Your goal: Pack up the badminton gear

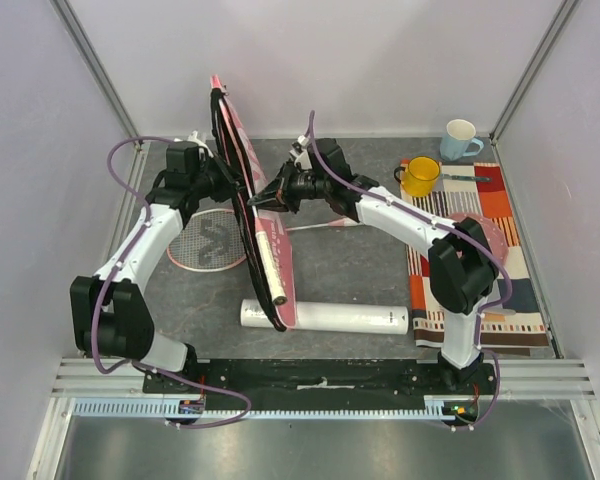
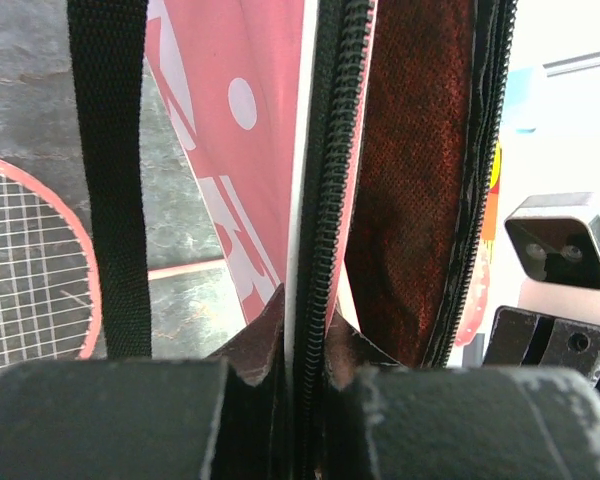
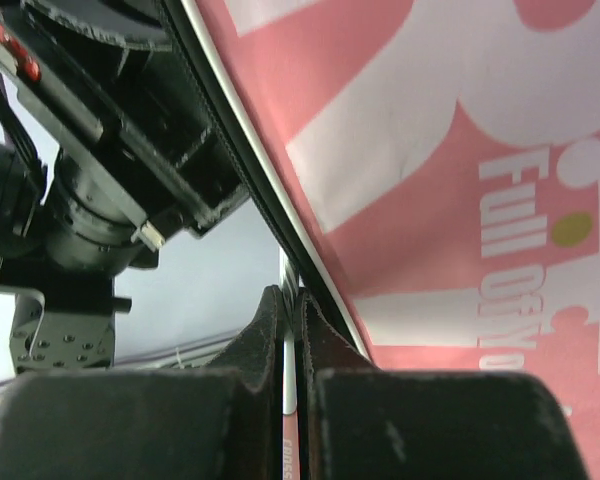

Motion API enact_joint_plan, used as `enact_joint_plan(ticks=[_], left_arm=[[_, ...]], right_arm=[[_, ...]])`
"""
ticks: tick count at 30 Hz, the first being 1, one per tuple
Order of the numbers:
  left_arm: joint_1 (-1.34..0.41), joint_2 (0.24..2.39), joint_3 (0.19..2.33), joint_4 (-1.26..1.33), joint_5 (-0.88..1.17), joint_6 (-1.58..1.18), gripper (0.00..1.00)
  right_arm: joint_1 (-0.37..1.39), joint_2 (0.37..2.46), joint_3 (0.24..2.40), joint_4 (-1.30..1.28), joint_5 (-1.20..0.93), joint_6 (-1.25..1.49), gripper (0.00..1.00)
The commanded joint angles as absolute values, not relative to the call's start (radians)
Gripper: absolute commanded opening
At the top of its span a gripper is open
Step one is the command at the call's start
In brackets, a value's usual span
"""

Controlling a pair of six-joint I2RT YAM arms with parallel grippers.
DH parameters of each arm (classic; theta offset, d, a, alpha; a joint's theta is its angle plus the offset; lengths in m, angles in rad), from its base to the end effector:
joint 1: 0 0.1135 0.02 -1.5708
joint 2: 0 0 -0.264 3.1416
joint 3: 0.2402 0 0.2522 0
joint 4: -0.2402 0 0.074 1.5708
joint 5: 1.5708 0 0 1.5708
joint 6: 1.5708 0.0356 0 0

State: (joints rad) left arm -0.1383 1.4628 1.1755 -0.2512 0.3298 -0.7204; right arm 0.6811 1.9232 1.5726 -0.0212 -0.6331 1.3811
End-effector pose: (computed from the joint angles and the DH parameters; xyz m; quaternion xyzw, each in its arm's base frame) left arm 0.3311 -0.0577 0.3089 -0.1686 0.8451 -0.3325 0.3832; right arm 0.3421 0.3044 0.2962 0.1041 0.7973 0.5921 0.0551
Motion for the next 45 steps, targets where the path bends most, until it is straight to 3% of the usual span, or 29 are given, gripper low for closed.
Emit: enact_joint_plan(ticks=[1,6,16,22,27,40,45], left_arm=[[-0.173,1.462,1.238,-0.198,0.301,-0.819,0.02],[-0.207,1.476,1.255,-0.213,0.293,-0.847,0.02],[-0.245,1.535,1.347,-0.282,0.327,-0.807,0.02],[-0.245,1.598,1.42,-0.304,0.396,-0.811,0.02],[-0.244,1.609,1.422,-0.264,0.402,-0.885,0.02],[-0.242,1.635,1.41,-0.238,0.331,-0.977,0.02],[-0.244,1.646,1.425,-0.267,0.333,-0.942,0.02]], right_arm=[[0.666,1.916,1.632,-0.061,-0.486,1.329,0.0],[0.614,1.914,1.621,-0.096,-0.399,1.263,0.0],[0.557,2.178,2.158,-0.504,-0.546,0.919,0.0],[0.557,2.192,2.109,-0.525,-0.552,0.775,0.0],[0.558,2.154,2.065,-0.517,-0.522,0.496,0.04],[0.545,2.06,2.18,-0.731,-0.535,0.332,0.51],[0.541,1.875,1.998,-0.804,-0.491,0.221,0.63]])
